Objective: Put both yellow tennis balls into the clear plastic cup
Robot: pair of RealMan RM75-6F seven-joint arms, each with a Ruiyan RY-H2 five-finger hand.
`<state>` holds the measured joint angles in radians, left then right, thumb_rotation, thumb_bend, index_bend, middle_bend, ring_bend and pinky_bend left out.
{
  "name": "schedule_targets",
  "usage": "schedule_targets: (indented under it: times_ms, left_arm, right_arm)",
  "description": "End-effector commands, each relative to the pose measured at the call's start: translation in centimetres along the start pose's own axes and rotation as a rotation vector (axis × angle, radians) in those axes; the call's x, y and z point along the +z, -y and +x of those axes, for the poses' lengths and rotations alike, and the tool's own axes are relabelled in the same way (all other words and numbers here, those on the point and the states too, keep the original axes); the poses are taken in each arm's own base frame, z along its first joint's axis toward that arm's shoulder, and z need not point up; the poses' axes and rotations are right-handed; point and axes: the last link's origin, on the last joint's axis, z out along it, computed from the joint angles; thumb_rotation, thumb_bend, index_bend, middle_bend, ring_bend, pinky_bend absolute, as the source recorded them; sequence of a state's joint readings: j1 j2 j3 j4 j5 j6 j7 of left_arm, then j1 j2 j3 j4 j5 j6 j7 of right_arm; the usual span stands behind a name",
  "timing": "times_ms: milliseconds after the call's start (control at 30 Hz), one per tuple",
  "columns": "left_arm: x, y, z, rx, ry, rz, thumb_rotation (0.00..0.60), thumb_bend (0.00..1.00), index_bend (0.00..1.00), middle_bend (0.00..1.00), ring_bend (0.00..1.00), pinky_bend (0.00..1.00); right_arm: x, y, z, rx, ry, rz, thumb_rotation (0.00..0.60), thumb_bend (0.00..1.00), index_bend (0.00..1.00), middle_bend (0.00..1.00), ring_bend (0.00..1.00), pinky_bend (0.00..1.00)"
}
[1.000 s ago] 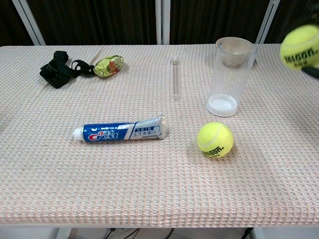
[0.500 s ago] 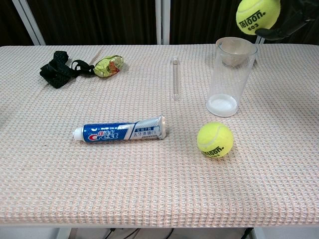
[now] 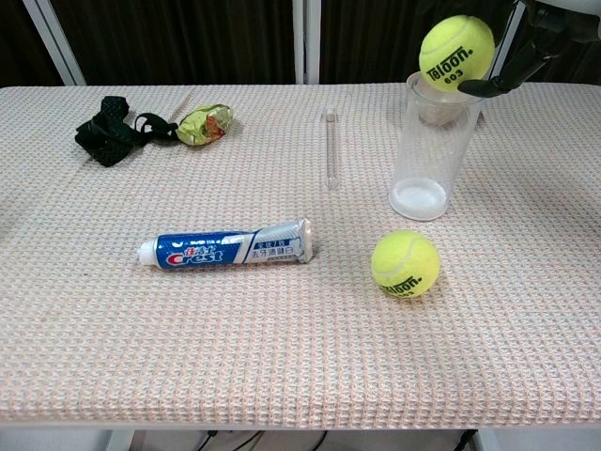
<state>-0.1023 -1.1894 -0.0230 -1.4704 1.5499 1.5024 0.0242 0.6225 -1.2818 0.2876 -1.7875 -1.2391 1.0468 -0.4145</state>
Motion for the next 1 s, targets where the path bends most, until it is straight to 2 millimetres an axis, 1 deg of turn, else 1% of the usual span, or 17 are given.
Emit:
schedule_targets:
  times_ms: [33, 167, 233, 400, 433, 500, 600, 700, 833, 1000]
  left_arm:
    - [0.0, 0.0, 0.0, -0.001, 0.003, 0.002, 0.6, 0.07, 0.04, 0.0, 0.0, 0.0]
    - [-0.1, 0.0, -0.1, 0.003, 0.006, 0.006, 0.6, 0.07, 0.04, 0.0, 0.0, 0.0]
    - [-0.1, 0.0, -0.1, 0.002, 0.006, 0.005, 0.6, 0.07, 0.04, 0.0, 0.0, 0.0]
    - [-0.1, -0.2, 0.1, -0.001, 0.001, 0.002, 0.6, 0.07, 0.04, 0.0, 0.0, 0.0]
    - [-0.1, -0.2, 0.1, -0.001, 0.001, 0.002, 0.6, 0.07, 0.04, 0.0, 0.0, 0.0]
    - [-0.1, -0.3, 0.1, 0.001, 0.001, -0.001, 0.6, 0.07, 0.04, 0.0, 0.0, 0.0]
    - [-0.1, -0.4, 0.1, 0.003, 0.004, -0.001, 0.6, 0.07, 0.04, 0.0, 0.0, 0.0]
    - [-0.2, -0.4, 0.0, 0.003, 0.008, 0.002, 0.6, 0.07, 0.04, 0.0, 0.0, 0.0]
    - [-0.3, -0.2, -0.1, 0.001, 0.013, 0.014, 0.6, 0.07, 0.04, 0.0, 0.0, 0.0]
    - [-0.4, 0.2, -0.3, -0.006, 0.025, 0.029, 0.6, 0.07, 0.04, 0.0, 0.0, 0.0]
  right_arm:
    - [0.0, -0.1, 0.3, 0.007, -0.015, 0.006, 0.6, 0.19, 0.1, 0.16, 0.08, 0.33]
    - [-0.3, -0.1, 0.5, 0.011, -0.02, 0.016, 0.6, 0.2, 0.1, 0.16, 0.08, 0.32]
    - [-0.8, 0.2, 0.8, 0.013, -0.047, 0.037, 0.6, 0.2, 0.1, 0.16, 0.08, 0.32]
    - [-3.3, 2.4, 1.2, 0.007, -0.117, 0.185, 0.6, 0.2, 0.1, 0.19, 0.08, 0.31]
    - [-3.6, 2.7, 1.2, 0.007, -0.126, 0.21, 0.6, 0.2, 0.11, 0.2, 0.08, 0.31]
    - [-4.8, 3.9, 0.9, -0.005, -0.133, 0.301, 0.6, 0.2, 0.12, 0.21, 0.08, 0.3]
    - [-6.1, 4.8, -0.4, -0.033, -0.077, 0.389, 0.6, 0.2, 0.13, 0.21, 0.08, 0.29]
    - [-6.7, 4.9, -2.2, -0.073, 0.018, 0.416, 0.6, 0.2, 0.13, 0.21, 0.08, 0.29]
    - [-7.1, 4.6, -4.6, -0.053, 0.15, 0.4, 0.6, 0.2, 0.13, 0.2, 0.08, 0.29]
    - [-7.3, 3.7, -6.6, -0.081, 0.207, 0.354, 0.6, 0.2, 0.13, 0.19, 0.08, 0.29]
